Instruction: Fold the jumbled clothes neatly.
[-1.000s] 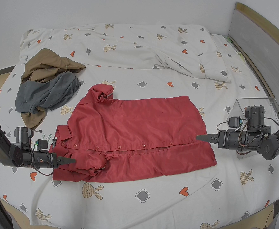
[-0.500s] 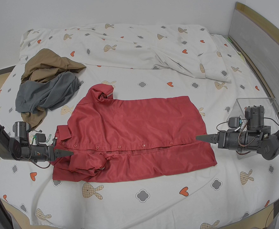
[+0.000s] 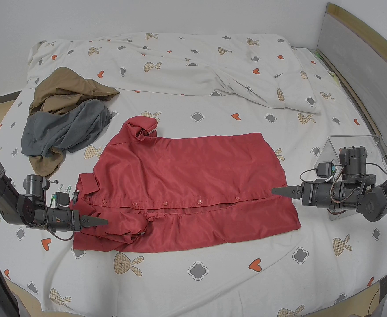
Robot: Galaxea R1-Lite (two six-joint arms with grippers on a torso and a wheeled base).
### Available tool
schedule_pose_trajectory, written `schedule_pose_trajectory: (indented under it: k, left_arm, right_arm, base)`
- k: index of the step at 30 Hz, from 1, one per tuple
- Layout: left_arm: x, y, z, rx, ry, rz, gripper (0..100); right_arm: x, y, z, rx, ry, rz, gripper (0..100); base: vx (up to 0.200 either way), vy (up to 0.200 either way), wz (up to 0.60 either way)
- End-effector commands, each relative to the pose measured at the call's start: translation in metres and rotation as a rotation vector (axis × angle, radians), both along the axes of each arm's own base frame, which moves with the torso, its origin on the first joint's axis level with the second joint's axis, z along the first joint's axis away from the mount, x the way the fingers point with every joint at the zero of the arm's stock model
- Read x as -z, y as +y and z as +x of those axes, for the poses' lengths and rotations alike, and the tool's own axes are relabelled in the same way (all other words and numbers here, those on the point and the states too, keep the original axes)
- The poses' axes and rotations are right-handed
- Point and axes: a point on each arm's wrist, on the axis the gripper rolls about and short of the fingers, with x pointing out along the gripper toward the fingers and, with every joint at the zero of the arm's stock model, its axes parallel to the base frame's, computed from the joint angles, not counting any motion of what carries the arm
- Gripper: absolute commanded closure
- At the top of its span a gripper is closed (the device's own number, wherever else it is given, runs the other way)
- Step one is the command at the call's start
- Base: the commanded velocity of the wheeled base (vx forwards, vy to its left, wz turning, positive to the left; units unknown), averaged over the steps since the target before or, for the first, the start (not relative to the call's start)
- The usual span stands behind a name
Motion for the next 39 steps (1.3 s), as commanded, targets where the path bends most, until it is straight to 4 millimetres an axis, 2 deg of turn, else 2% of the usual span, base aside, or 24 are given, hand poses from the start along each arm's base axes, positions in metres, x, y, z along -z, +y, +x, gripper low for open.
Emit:
schedule_pose_trajectory:
  k: [1, 8, 9, 20, 27, 33, 39]
  left_arm:
    - [0.004, -0.006, -0.005, 0.028, 0.021, 0.004, 0]
    - [0.004, -0.006, 0.000, 0.031, 0.018, 0.005, 0]
    - [0.004, -0.006, 0.001, 0.031, 0.017, 0.005, 100]
    - [0.002, -0.001, 0.003, 0.016, 0.004, 0.007, 100]
    - [-0.006, 0.002, 0.002, 0.005, -0.016, 0.012, 100]
    - [-0.009, 0.002, 0.001, 0.005, -0.022, 0.013, 100]
    - [-0.010, 0.001, 0.000, 0.005, -0.026, 0.014, 100]
  right_arm:
    - [0.000, 0.000, 0.000, -0.002, 0.000, 0.000, 0]
    - [0.007, 0.000, 0.003, 0.001, 0.019, -0.004, 0]
    - [0.008, 0.000, 0.003, 0.002, 0.022, -0.005, 0]
    - [0.014, -0.015, 0.014, 0.046, 0.035, 0.000, 0]
    - [0.028, -0.027, 0.026, 0.089, 0.063, -0.007, 0]
    - [0.048, -0.026, 0.041, 0.090, 0.098, -0.015, 0]
    - [0.053, -0.025, 0.042, 0.088, 0.112, -0.017, 0]
  base:
    - [0.000, 0.000, 0.00]
    - [0.000, 0.000, 0.00]
    - [0.000, 0.000, 0.00]
    - [0.000, 0.000, 0.00]
    - [0.000, 0.000, 0.00]
    - [0.000, 0.000, 0.00]
    - [0.000, 0.000, 0.00]
